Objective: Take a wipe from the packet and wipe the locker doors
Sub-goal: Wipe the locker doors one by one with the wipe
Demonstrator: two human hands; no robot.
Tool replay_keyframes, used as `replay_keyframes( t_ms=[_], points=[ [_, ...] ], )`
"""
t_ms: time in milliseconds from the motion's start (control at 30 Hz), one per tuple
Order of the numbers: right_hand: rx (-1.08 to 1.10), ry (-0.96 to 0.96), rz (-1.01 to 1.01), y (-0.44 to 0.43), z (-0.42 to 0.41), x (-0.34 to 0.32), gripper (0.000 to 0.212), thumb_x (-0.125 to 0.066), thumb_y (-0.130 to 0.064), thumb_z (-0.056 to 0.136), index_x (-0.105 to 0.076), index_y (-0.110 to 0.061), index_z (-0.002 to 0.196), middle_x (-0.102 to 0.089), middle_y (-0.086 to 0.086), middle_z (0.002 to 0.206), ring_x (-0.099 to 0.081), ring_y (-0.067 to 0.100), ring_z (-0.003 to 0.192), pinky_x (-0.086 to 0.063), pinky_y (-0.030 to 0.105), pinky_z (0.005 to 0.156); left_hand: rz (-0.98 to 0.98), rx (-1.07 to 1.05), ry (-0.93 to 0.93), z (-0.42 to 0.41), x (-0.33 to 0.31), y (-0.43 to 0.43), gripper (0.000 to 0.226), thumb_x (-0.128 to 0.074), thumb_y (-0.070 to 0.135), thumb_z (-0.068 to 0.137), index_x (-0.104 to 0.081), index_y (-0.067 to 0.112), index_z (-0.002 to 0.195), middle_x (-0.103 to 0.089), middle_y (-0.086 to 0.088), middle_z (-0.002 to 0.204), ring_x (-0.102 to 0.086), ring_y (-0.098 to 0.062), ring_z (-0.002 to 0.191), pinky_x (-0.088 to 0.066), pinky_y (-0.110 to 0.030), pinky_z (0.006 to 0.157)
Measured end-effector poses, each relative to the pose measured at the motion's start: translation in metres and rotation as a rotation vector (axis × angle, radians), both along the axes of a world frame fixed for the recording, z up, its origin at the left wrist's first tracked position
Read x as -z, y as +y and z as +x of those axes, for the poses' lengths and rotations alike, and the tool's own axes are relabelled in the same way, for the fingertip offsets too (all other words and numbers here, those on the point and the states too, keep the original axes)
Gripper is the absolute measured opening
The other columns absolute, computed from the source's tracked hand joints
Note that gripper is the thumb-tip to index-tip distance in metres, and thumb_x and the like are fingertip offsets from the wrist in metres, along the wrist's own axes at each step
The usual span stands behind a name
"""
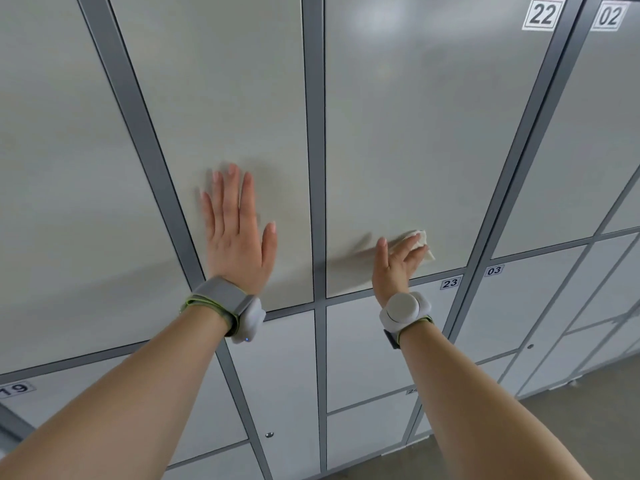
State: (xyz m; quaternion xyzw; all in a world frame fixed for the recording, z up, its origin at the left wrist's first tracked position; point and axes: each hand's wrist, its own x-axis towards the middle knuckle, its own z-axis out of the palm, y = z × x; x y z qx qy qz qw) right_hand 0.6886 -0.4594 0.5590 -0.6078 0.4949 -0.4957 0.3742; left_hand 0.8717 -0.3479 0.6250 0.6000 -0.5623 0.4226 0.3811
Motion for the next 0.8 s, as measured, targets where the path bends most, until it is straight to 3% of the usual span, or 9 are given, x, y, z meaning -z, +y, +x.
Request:
replay_keyframes(
  t_ms=[167,467,567,700,800],
  points=[
    [-0.06,0.06,-0.298,0.011,0.02,-0.025,0.08,-0.022,-0.059,0.088,0.006,-0.019,0.15,0.025,0.012,0.154,0.024,0.019,0.142,0.011,0.035,0.115,0.019,-0.072,-0.05,0.02,-0.012,0.001,0.061,-0.039,0.022,0.092,-0.021,-0.006,0.143,-0.024,-0.027,0.149,-0.01,-0.04,0.139,0.006,-0.041,0.118],
    [-0.026,0.139,-0.081,0.013,0.014,0.013,0.084,-0.028,-0.055,0.086,0.012,-0.015,0.149,0.026,0.014,0.153,0.024,0.024,0.142,0.008,0.043,0.117,0.017,-0.144,-0.135,0.025,-0.007,-0.004,0.065,-0.044,0.022,0.09,-0.02,-0.006,0.143,-0.026,-0.029,0.148,-0.012,-0.042,0.137,0.007,-0.044,0.117],
    [-0.017,0.113,-0.126,0.015,0.018,-0.001,0.077,-0.031,-0.05,0.095,0.009,-0.015,0.15,0.023,0.016,0.154,0.023,0.024,0.142,0.008,0.042,0.117,0.011,-0.145,-0.143,0.026,-0.006,-0.005,0.065,-0.046,0.021,0.09,-0.02,-0.005,0.144,-0.026,-0.028,0.148,-0.013,-0.042,0.137,0.006,-0.044,0.117],
    [-0.022,0.134,-0.272,0.02,0.027,-0.009,0.086,-0.017,-0.065,0.082,0.004,-0.018,0.15,0.021,0.015,0.155,0.02,0.022,0.143,0.009,0.032,0.114,0.009,-0.136,-0.157,0.027,-0.005,-0.004,0.065,-0.045,0.021,0.09,-0.02,-0.005,0.144,-0.027,-0.028,0.148,-0.013,-0.042,0.137,0.006,-0.045,0.117],
    [-0.018,0.182,-0.218,0.024,0.03,0.011,0.089,-0.018,-0.067,0.08,0.006,-0.016,0.15,0.023,0.016,0.154,0.021,0.025,0.143,0.01,0.033,0.115,0.019,-0.127,-0.17,0.028,-0.005,-0.003,0.064,-0.044,0.023,0.091,-0.021,-0.005,0.144,-0.027,-0.028,0.148,-0.012,-0.042,0.137,0.006,-0.045,0.117]
  ],
)
